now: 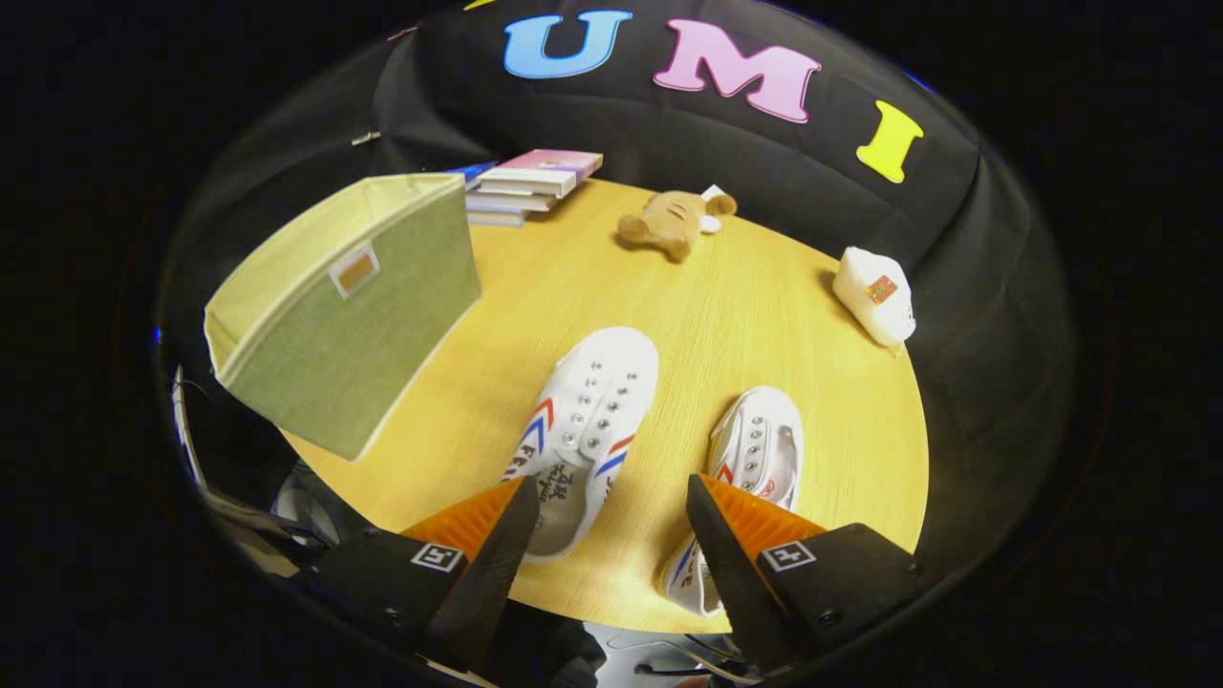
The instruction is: Open the storage box then place both shoes into the box .Put the left shoe in first, then the right shoe, with the right side of both shoes facing outward in a uniform manner.
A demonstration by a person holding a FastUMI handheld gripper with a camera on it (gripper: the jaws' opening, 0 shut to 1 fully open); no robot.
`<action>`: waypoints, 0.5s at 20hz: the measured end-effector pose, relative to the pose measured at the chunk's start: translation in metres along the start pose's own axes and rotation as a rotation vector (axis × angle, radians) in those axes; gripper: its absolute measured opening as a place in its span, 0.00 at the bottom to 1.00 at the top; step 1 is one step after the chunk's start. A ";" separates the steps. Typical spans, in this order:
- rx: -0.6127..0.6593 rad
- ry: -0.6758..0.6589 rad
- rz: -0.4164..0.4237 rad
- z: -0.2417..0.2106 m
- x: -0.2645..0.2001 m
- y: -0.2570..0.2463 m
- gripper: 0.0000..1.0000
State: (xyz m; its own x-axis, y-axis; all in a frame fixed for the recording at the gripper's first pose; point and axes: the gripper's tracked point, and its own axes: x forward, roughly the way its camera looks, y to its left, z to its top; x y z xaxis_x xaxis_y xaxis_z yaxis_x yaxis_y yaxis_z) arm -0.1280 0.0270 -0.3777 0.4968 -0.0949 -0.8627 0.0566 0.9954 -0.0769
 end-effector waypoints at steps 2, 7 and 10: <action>-0.027 0.033 -0.015 -0.010 0.016 -0.002 0.97; 0.007 0.063 -0.113 -0.016 0.047 -0.022 0.92; 0.028 0.035 -0.124 -0.006 0.062 -0.021 0.90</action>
State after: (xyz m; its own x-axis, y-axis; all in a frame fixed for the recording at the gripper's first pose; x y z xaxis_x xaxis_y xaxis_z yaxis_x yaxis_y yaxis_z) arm -0.1034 0.0001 -0.4320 0.4543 -0.2159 -0.8643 0.1397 0.9755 -0.1702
